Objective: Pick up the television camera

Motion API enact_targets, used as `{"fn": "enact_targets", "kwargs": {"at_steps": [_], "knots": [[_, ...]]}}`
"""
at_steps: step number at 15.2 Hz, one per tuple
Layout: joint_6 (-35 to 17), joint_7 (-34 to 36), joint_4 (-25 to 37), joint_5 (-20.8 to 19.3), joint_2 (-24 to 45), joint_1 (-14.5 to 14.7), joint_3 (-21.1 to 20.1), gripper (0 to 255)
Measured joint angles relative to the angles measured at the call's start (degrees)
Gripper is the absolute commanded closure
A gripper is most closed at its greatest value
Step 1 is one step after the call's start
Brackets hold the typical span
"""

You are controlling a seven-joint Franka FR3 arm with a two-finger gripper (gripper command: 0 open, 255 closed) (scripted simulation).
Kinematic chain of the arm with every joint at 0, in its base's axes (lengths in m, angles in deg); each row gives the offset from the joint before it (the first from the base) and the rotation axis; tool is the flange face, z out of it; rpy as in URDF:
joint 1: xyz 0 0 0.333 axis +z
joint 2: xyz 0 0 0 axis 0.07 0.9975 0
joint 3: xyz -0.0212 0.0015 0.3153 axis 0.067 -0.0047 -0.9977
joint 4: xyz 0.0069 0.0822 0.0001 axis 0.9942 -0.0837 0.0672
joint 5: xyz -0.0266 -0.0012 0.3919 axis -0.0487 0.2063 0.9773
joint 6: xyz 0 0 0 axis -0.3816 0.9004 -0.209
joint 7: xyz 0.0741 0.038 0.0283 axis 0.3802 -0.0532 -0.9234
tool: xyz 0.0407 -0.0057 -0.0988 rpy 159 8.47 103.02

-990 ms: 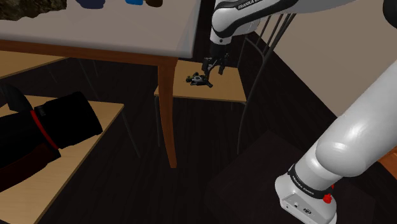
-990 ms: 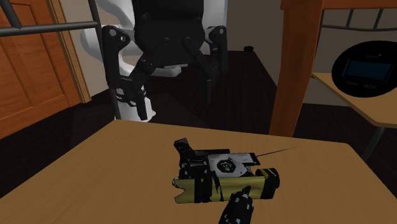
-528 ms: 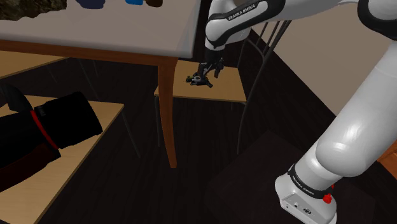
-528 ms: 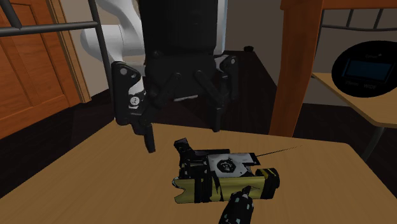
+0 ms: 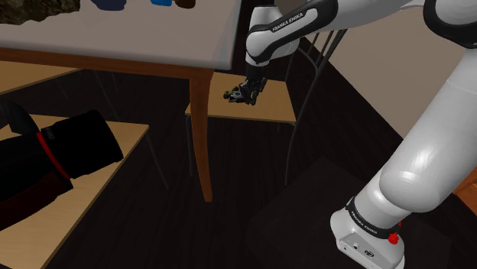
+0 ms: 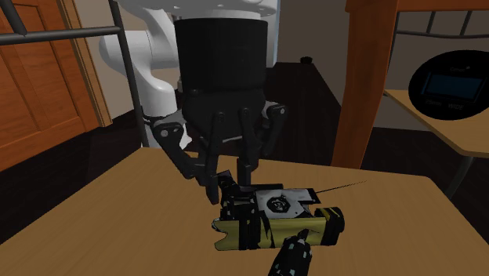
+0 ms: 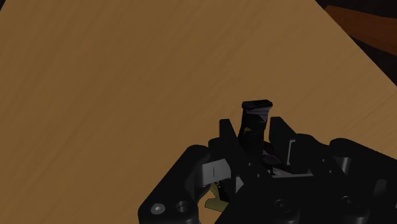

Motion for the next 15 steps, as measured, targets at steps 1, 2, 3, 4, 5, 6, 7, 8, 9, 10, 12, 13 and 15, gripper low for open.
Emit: {"fn": "enact_targets", "kwargs": {"at_steps": [1,2,3,4,5,6,7,8,9,10,12,13,15], "knots": [[-0.01,0.00,-0.01,0.00,0.00,0.00,0.00,255],[-0.02,0.00,-0.01,0.00,0.00,0.00,0.01,255],[-0.02,0.00,-0.01,0.00,0.00,-0.01,0.01,255],[-0.02,0.00,-0.02,0.00,0.00,-0.01,0.01,255],[-0.02,0.00,-0.01,0.00,0.00,-0.01,0.01,255],[0.00,0.00,0.07,0.00,0.06,0.00,0.01,255],[0.37,0.02,0.28,0.01,-0.08,0.01,-0.01,255],[0.98,-0.02,0.55,0.02,-0.43,0.01,-0.01,255],[1.51,-0.06,0.77,0.03,-0.74,-0.01,0.01,255],[2.27,-0.05,1.43,0.05,-0.86,0.00,-0.01,255],[3.71,-0.02,2.08,0.07,-1.64,0.03,-0.04,255],[4.31,-0.03,2.44,0.08,-1.88,0.04,-0.04,255],[5.64,-0.02,3.01,0.10,-2.63,0.06,-0.06,255]]}}
